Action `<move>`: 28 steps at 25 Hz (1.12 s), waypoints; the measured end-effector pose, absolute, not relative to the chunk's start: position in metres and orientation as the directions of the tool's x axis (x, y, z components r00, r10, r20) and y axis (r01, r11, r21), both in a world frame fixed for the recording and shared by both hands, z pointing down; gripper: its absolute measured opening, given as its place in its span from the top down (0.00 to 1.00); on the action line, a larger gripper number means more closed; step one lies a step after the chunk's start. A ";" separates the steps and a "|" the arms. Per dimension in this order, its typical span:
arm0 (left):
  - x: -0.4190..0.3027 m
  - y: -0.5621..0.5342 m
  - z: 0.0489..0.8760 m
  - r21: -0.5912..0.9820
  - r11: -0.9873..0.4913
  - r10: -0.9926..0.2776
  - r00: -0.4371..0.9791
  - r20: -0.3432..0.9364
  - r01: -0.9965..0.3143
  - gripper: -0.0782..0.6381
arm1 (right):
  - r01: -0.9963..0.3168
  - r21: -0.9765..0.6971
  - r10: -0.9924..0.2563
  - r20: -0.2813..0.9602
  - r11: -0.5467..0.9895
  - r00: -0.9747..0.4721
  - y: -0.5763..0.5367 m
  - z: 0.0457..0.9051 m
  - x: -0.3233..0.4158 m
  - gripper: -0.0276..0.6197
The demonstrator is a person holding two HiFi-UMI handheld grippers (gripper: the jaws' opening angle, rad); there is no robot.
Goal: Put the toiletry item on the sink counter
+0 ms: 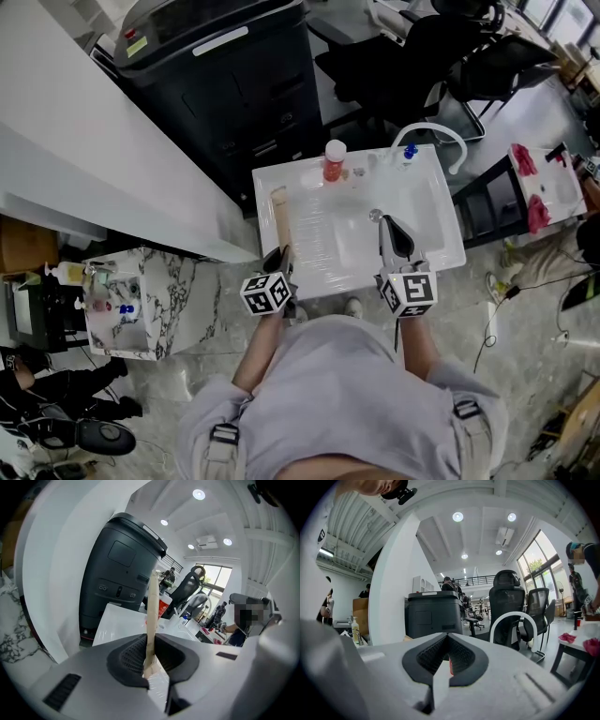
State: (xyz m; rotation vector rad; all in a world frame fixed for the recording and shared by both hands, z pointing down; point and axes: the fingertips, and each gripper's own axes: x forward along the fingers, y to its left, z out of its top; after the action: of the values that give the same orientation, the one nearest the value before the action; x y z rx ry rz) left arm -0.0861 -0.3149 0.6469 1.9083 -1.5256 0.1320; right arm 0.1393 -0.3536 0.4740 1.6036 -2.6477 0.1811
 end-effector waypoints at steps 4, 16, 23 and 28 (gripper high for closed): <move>-0.085 -0.312 0.657 0.442 -0.072 -0.812 0.309 0.494 -0.894 0.83 | -0.886 -0.078 -0.881 0.095 0.457 -0.463 -0.353 0.474 0.141 0.95; -0.084 -0.303 0.681 0.467 -0.039 -0.783 0.317 0.535 -0.883 0.83 | -0.888 -0.076 -0.884 0.092 0.454 -0.459 -0.348 0.473 0.144 0.95; -0.080 -0.299 0.694 0.469 -0.031 -0.762 0.325 0.560 -0.882 0.83 | -0.889 -0.071 -0.884 0.096 0.452 -0.457 -0.346 0.472 0.147 0.95; -0.079 -0.296 0.703 0.475 -0.023 -0.748 0.330 0.576 -0.880 0.83 | -0.892 -0.069 -0.887 0.096 0.447 -0.452 -0.343 0.472 0.149 0.95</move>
State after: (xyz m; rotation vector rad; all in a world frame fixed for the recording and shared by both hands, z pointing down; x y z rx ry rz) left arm -0.0785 -0.2960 0.7034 1.7963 -1.4487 0.2074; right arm 0.1493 -0.3435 0.4716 1.6193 -2.6334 0.1692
